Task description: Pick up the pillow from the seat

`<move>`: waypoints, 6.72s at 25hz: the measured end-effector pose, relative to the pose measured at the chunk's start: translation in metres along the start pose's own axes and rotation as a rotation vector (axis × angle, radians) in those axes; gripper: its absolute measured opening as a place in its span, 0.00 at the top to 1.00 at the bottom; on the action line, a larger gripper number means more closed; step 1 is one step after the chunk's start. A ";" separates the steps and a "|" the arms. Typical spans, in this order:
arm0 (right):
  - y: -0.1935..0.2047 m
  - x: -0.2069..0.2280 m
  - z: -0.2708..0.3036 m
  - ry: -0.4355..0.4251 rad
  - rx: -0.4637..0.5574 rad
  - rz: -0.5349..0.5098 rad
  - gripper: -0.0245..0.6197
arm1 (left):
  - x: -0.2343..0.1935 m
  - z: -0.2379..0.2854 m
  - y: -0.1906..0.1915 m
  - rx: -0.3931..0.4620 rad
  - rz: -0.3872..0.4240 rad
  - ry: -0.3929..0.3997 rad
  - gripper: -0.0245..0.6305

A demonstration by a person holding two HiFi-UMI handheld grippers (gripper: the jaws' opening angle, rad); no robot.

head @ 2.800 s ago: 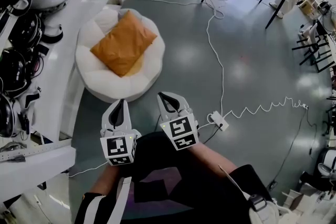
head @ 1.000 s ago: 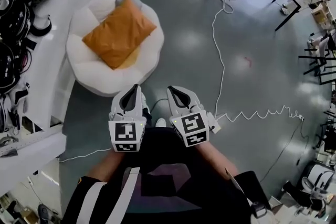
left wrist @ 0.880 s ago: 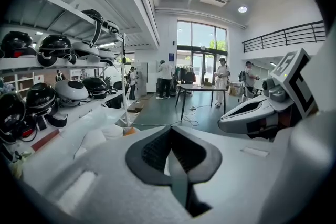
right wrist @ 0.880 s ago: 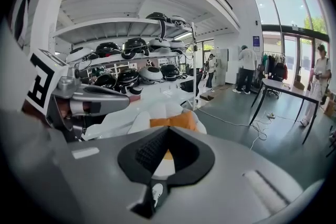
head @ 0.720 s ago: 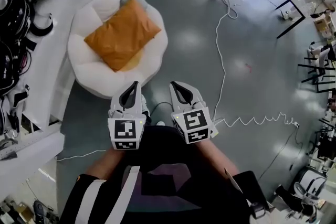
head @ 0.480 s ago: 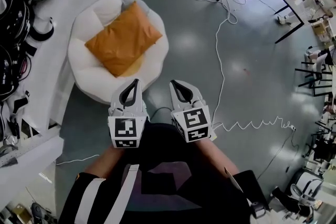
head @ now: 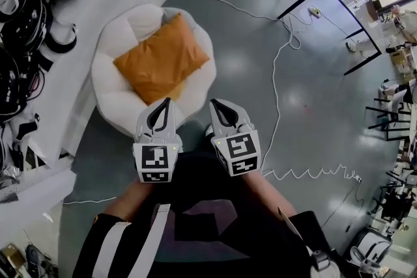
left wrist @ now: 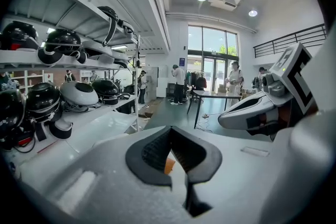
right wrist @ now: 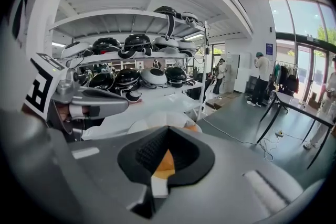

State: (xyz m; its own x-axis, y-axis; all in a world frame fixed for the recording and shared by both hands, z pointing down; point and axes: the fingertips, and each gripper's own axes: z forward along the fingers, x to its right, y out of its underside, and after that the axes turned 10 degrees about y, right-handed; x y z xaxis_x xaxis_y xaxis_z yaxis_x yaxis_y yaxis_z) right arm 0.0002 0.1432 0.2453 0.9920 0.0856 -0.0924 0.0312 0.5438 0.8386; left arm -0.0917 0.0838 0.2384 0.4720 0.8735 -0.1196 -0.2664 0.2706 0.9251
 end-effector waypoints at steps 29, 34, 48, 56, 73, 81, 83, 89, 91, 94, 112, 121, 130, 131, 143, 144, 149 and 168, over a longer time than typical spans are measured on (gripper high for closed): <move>0.007 0.098 0.222 -0.448 -0.128 -0.272 0.96 | -0.078 0.129 0.043 -0.139 -0.294 -0.585 0.96; 0.019 0.091 0.249 -0.454 -0.146 -0.313 0.96 | -0.090 0.132 0.073 -0.163 -0.344 -0.619 0.96; 0.097 0.074 0.343 -0.390 -0.297 -0.322 0.95 | -0.152 0.168 0.180 -0.242 -0.440 -0.606 0.95; 0.167 0.062 0.394 -0.373 -0.405 -0.318 0.81 | -0.183 0.187 0.263 -0.317 -0.510 -0.611 0.87; 0.250 0.057 0.495 -0.299 -0.506 -0.276 0.70 | -0.230 0.236 0.401 -0.456 -0.613 -0.541 0.63; 0.292 0.057 0.536 -0.273 -0.535 -0.278 0.63 | -0.244 0.263 0.454 -0.489 -0.636 -0.496 0.56; 0.301 0.056 0.542 -0.271 -0.543 -0.282 0.62 | -0.250 0.268 0.463 -0.493 -0.633 -0.491 0.55; 0.329 0.061 0.564 -0.250 -0.568 -0.296 0.57 | -0.263 0.282 0.496 -0.540 -0.609 -0.492 0.51; 0.336 0.063 0.572 -0.244 -0.573 -0.303 0.56 | -0.265 0.286 0.507 -0.552 -0.608 -0.489 0.50; 0.344 0.064 0.583 -0.237 -0.577 -0.297 0.55 | -0.267 0.292 0.521 -0.569 -0.610 -0.483 0.49; 0.369 0.060 0.619 -0.196 -0.573 -0.315 0.69 | -0.281 0.318 0.561 -0.612 -0.551 -0.471 0.49; 0.373 0.053 0.635 -0.190 -0.554 -0.306 0.81 | -0.293 0.326 0.571 -0.614 -0.542 -0.475 0.62; 0.369 0.050 0.636 -0.202 -0.555 -0.275 0.92 | -0.298 0.327 0.571 -0.606 -0.558 -0.489 0.86; 0.368 0.050 0.635 -0.203 -0.555 -0.273 0.92 | -0.297 0.327 0.569 -0.604 -0.562 -0.483 0.89; 0.320 0.057 0.594 -0.200 -0.544 -0.232 0.94 | -0.280 0.301 0.506 -0.563 -0.573 -0.471 0.94; 0.312 0.058 0.590 -0.200 -0.540 -0.230 0.94 | -0.280 0.296 0.495 -0.554 -0.578 -0.477 0.94; 0.273 0.064 0.565 -0.198 -0.512 -0.225 0.95 | -0.274 0.277 0.444 -0.501 -0.596 -0.492 0.94; 0.143 0.053 0.413 -0.183 -0.432 -0.148 0.95 | -0.211 0.155 0.296 -0.379 -0.615 -0.509 0.94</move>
State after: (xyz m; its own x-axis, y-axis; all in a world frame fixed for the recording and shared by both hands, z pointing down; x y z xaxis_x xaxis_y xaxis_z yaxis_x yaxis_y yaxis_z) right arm 0.1079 -0.1191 0.5820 0.9871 -0.1464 -0.0654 0.1590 0.8388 0.5207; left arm -0.1397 -0.0829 0.5937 0.9163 0.2674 -0.2982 -0.0602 0.8279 0.5576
